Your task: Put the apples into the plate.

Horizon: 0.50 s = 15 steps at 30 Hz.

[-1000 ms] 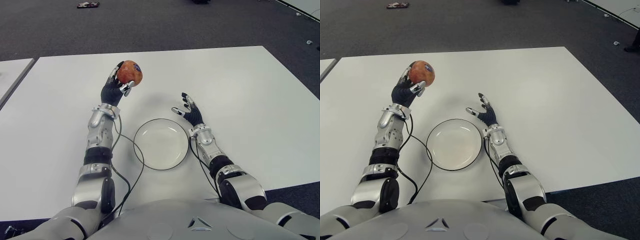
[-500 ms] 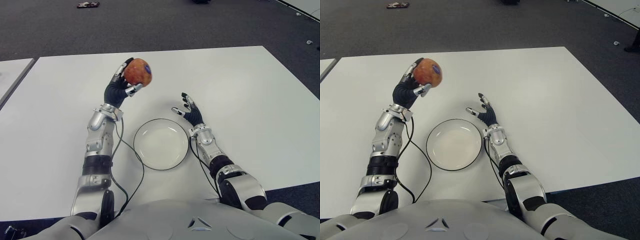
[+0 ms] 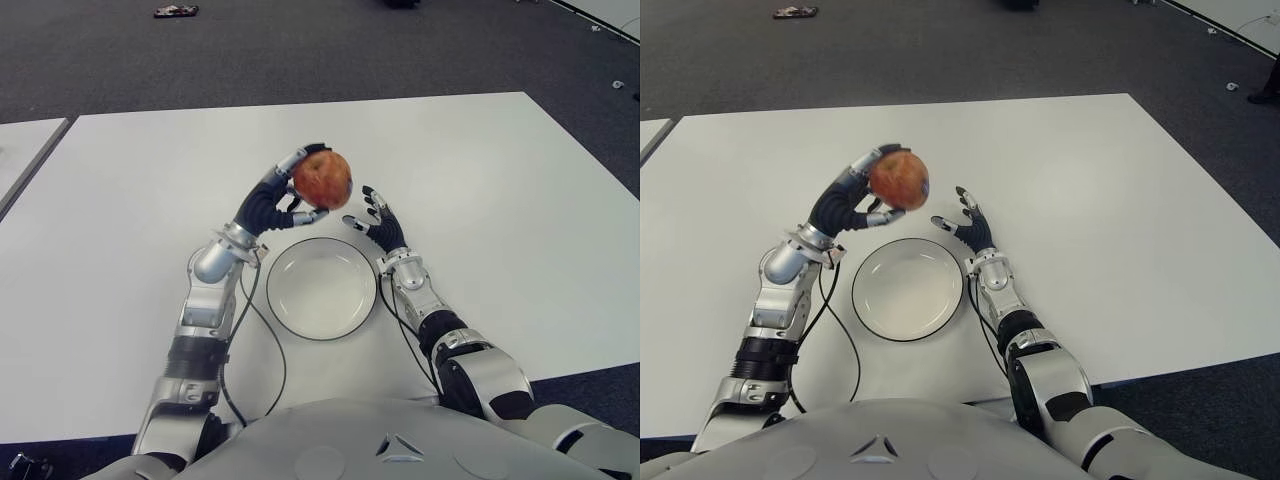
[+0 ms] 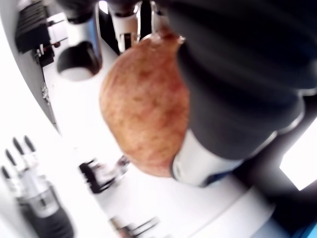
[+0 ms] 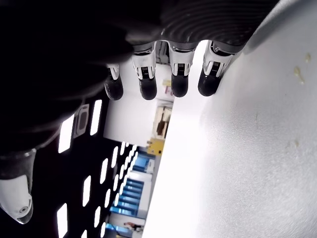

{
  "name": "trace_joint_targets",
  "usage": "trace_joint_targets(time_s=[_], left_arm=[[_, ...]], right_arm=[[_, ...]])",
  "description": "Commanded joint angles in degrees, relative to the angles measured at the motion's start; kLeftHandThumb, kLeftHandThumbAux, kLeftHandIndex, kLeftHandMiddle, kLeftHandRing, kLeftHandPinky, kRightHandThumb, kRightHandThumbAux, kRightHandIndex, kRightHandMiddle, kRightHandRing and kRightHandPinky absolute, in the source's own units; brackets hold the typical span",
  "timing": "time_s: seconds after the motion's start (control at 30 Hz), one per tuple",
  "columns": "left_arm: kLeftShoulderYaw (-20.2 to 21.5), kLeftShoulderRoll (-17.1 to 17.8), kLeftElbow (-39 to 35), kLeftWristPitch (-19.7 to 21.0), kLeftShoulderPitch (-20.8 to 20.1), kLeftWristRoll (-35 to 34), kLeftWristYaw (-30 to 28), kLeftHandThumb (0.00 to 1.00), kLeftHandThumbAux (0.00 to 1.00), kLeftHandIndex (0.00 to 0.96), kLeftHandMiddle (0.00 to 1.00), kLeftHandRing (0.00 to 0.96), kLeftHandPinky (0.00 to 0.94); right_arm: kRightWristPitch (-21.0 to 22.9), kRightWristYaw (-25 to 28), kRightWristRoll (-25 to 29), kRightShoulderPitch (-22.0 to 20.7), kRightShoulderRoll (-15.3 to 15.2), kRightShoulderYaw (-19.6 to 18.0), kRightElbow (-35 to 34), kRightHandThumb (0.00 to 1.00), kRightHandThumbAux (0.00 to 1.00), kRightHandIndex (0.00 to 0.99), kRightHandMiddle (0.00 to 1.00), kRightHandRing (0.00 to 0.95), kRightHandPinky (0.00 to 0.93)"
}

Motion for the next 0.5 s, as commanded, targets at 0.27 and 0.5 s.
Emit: trace_joint_targets(time_s=[0.27, 0.5], left_arm=[[-5.0, 6.0, 8.8, -13.2, -2.3, 8.0, 0.5, 0.736, 0.696, 0.444, 0.862, 0.863, 0.866], [-6.9, 9.9, 8.2, -15.9, -2.2, 14.7, 1.5, 0.736, 0.697, 0.444, 0.856, 0.858, 0.861]], right_arm=[[3.0, 0.1, -1.0, 0.9, 0.0, 0.6, 3.0, 0.056, 0.569, 0.0, 0.0, 0.0, 0.011], [2.6, 0.0, -1.2, 0.8, 0.0, 0.8, 3.4, 0.047, 0.561, 0.0, 0.0, 0.0, 0.016]])
